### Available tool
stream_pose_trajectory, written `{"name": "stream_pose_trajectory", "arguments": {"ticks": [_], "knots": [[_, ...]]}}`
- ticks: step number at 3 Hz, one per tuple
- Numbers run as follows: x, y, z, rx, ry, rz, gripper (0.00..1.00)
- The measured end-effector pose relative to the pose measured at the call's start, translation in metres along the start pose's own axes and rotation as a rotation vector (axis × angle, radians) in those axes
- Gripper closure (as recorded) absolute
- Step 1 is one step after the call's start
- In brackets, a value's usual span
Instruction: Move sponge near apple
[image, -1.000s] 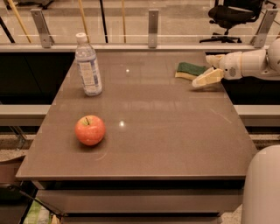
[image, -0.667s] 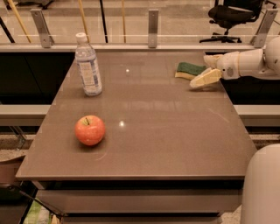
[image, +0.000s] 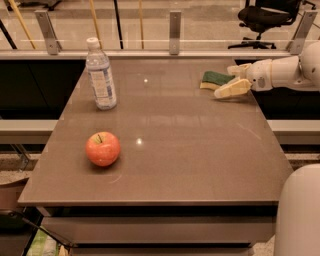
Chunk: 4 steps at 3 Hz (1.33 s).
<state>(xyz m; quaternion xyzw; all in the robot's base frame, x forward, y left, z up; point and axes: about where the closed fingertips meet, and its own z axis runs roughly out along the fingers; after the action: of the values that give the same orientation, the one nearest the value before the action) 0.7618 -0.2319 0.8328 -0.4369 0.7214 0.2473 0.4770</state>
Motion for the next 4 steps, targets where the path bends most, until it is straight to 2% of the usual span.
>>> {"name": "stream_pose_trajectory", "arguments": {"ticks": [3, 4], "knots": [[0.001, 0.003, 0.012, -0.017, 0.000, 0.002, 0.86], [0.001, 0.004, 0.016, -0.023, 0.000, 0.003, 1.00]]}}
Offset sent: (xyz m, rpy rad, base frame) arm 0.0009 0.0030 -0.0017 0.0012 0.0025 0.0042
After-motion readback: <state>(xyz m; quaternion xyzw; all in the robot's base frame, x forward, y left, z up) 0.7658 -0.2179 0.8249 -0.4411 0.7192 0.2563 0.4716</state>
